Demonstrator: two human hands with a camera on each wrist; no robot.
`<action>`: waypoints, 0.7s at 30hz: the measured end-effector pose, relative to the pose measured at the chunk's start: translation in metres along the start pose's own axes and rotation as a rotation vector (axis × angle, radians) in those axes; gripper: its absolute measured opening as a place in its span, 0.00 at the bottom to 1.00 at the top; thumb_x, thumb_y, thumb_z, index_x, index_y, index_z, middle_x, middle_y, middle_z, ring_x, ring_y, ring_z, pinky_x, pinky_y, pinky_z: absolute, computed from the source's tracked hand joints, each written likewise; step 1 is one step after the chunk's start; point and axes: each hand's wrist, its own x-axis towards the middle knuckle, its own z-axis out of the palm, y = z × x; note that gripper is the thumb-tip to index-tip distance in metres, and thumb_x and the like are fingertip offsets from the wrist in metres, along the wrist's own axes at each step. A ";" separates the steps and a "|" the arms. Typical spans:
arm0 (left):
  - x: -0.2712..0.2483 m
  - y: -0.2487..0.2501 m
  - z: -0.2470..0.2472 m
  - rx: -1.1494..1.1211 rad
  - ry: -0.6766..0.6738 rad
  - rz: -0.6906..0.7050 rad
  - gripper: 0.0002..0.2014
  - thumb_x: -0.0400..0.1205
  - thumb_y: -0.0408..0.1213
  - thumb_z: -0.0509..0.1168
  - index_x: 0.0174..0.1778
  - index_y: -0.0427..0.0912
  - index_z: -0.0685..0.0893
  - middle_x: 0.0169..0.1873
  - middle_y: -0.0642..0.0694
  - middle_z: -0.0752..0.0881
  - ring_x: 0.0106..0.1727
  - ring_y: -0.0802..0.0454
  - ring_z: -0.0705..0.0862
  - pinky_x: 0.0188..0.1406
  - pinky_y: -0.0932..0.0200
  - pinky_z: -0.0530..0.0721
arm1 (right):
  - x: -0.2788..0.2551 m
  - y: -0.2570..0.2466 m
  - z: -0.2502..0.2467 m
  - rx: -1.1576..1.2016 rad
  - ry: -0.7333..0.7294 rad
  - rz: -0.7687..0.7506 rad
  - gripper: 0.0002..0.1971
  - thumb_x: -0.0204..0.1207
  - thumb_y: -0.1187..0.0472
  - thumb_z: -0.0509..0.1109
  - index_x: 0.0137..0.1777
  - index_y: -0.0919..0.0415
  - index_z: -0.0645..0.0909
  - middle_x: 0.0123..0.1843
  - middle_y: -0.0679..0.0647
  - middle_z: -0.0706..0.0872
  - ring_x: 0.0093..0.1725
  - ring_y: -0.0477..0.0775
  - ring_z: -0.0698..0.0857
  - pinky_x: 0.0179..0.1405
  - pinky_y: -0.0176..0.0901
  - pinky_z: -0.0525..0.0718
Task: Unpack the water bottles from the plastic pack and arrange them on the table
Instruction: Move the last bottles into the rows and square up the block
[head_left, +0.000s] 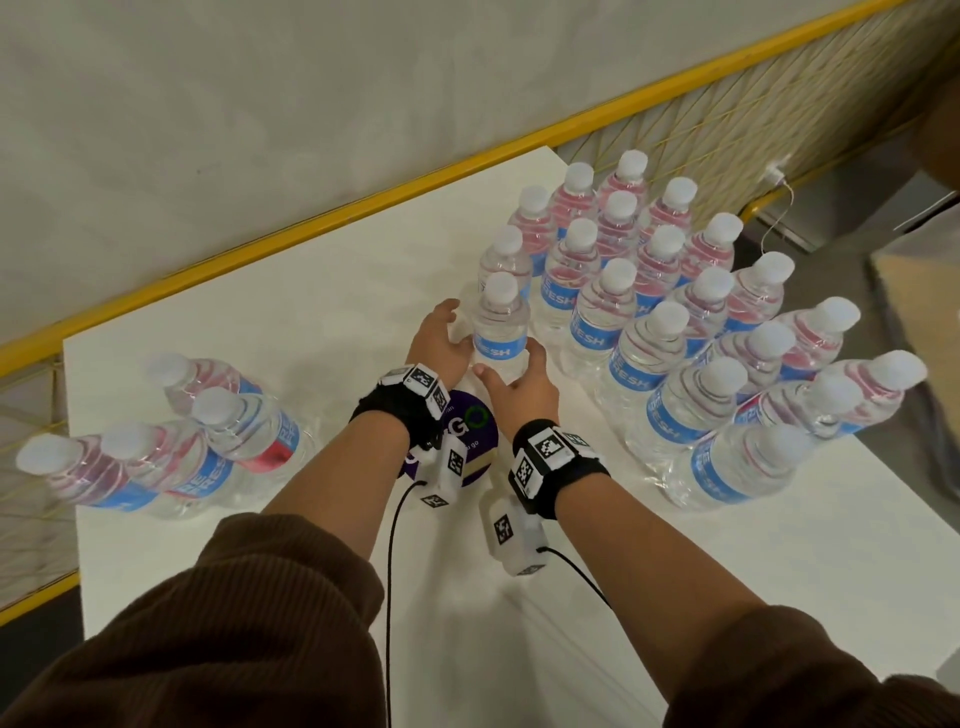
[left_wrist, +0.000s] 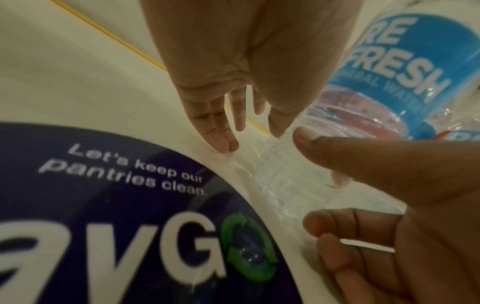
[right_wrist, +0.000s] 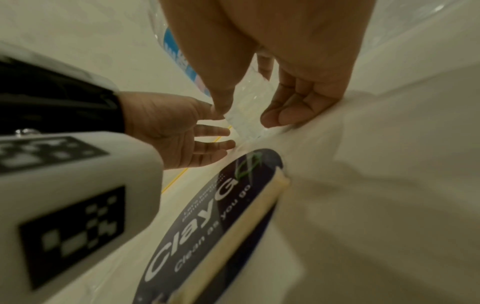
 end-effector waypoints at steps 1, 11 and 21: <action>-0.002 0.002 0.002 -0.020 0.026 0.001 0.27 0.81 0.37 0.65 0.77 0.46 0.66 0.71 0.44 0.75 0.65 0.45 0.80 0.61 0.61 0.75 | -0.001 0.001 0.000 0.007 0.012 0.006 0.34 0.75 0.47 0.71 0.77 0.47 0.60 0.48 0.55 0.82 0.56 0.61 0.84 0.49 0.42 0.76; -0.002 0.028 0.017 -0.167 0.050 0.097 0.46 0.69 0.43 0.78 0.79 0.46 0.57 0.72 0.46 0.73 0.69 0.46 0.76 0.68 0.48 0.77 | -0.011 0.012 -0.012 0.079 0.156 0.075 0.34 0.80 0.50 0.65 0.82 0.47 0.53 0.26 0.51 0.77 0.30 0.45 0.79 0.46 0.39 0.74; 0.003 0.020 0.015 -0.121 -0.034 0.140 0.32 0.83 0.37 0.63 0.80 0.39 0.56 0.73 0.41 0.74 0.73 0.44 0.74 0.71 0.55 0.72 | -0.002 0.018 -0.011 0.050 0.116 0.101 0.35 0.79 0.46 0.65 0.81 0.40 0.51 0.51 0.64 0.88 0.52 0.61 0.86 0.50 0.41 0.77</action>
